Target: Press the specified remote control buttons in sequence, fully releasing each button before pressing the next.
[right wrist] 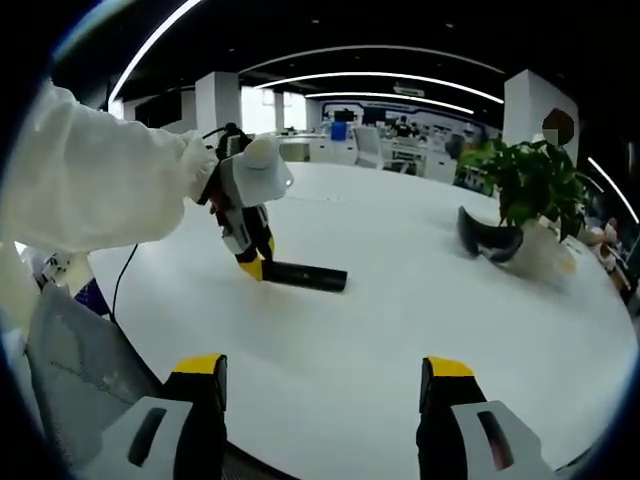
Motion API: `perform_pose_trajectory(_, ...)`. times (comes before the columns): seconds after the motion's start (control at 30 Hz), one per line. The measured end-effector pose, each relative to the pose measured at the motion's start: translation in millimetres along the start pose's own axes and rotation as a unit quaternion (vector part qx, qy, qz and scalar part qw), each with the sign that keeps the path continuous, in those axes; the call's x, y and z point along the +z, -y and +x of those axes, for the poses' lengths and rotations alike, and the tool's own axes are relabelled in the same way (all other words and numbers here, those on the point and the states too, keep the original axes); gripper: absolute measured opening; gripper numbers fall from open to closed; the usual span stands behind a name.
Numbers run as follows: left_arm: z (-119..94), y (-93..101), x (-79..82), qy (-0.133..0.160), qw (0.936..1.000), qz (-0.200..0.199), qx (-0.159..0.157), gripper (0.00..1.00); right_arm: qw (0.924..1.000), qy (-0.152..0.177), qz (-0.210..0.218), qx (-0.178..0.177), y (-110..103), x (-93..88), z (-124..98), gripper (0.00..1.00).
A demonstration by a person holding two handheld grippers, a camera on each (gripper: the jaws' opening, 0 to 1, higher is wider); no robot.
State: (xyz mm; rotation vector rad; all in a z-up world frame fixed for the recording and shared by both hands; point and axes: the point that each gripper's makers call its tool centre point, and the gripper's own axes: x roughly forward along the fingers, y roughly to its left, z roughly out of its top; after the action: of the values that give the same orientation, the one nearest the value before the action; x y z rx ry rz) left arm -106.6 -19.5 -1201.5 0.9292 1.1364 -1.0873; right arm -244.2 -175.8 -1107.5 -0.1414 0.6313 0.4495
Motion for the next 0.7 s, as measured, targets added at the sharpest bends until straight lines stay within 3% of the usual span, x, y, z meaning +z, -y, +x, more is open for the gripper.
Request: perform_pose_trajectory(0.7,-1.4,30.3,-3.6,-0.024,0.9997,0.003,-0.001,0.23,1.0000,-0.001,-0.004,0.008,-3.8,-0.4,-0.9,0.75)
